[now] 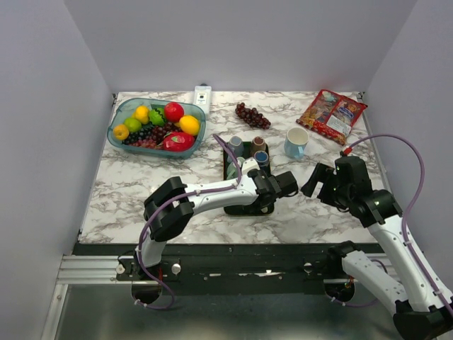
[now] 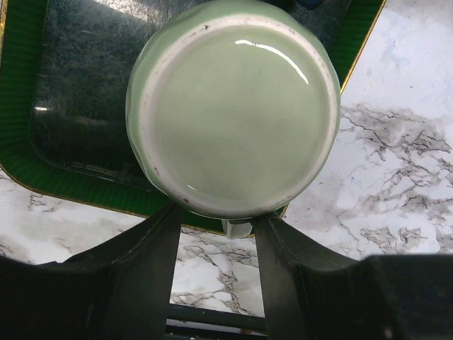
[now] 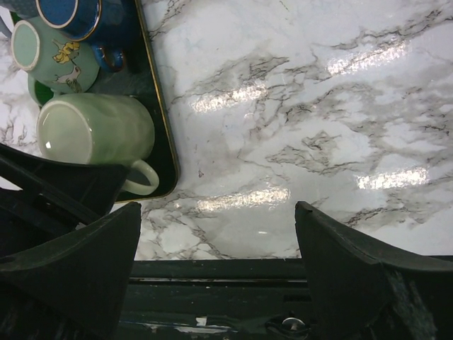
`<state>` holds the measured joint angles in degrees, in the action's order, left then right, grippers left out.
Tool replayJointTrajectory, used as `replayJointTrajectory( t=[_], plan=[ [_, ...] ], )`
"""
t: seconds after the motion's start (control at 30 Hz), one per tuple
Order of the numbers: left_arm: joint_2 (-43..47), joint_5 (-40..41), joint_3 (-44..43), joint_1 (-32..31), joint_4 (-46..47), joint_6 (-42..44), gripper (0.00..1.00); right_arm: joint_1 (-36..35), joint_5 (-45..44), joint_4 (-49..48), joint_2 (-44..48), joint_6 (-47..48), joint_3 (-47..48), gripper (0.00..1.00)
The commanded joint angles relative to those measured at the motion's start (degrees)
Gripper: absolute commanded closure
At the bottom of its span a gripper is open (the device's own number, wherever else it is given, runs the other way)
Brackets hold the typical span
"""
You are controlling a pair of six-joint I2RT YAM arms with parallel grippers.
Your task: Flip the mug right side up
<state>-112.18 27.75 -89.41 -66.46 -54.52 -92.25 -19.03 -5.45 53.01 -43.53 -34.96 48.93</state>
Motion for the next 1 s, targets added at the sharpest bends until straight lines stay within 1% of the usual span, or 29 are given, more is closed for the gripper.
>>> replayJointTrajectory(
  t=[0.0,0.17,0.27,0.3,0.4,0.43,0.5,0.57,0.6,0.8,0.97],
  plan=[
    [-0.67,3.72,-0.95,1.06,-1.64,1.45,0.46,-0.05,1.15,-1.24,0.81,-0.64,-1.29,0.05],
    [-1.02,3.54,-0.86,2.03,-1.02,2.95,0.47,-0.13,0.97,-1.25,0.99,-0.55,-1.90,0.05],
    [-1.37,3.10,-0.86,2.29,-0.59,3.74,0.54,-0.13,0.97,-1.42,0.99,-0.55,-2.17,0.05],
    [-1.55,2.84,-0.86,2.47,-0.06,4.00,0.60,-0.13,0.97,-1.34,1.08,-0.55,-2.26,0.05],
    [-2.07,2.22,-0.94,2.65,0.03,4.27,0.70,-0.13,0.80,-1.42,1.34,-0.46,-2.52,0.05],
    [-2.16,2.22,-1.03,2.65,-0.06,4.27,0.72,-0.13,0.80,-1.51,1.43,-0.37,-2.61,0.05],
    [-2.25,2.13,-1.12,2.73,-0.14,4.44,0.80,-0.13,0.62,-1.42,1.52,-0.28,-2.61,0.05],
    [-2.25,2.31,-1.12,2.65,-0.32,4.44,0.98,-0.13,0.71,-1.51,1.78,-0.28,-2.70,0.05],
    [-2.08,2.66,-1.64,2.65,-0.76,4.53,1.00,-0.13,0.79,-1.42,1.87,-0.20,-2.78,0.05],
    [0.90,5.82,-3.49,1.59,-1.29,8.66,1.00,-0.13,2.72,-1.77,2.83,0.33,-2.52,0.05],
    [4.77,6.09,-1.13,0.98,0.20,9.10,1.00,-0.13,4.92,-1.60,4.50,0.51,-1.64,0.05]
  ],
)
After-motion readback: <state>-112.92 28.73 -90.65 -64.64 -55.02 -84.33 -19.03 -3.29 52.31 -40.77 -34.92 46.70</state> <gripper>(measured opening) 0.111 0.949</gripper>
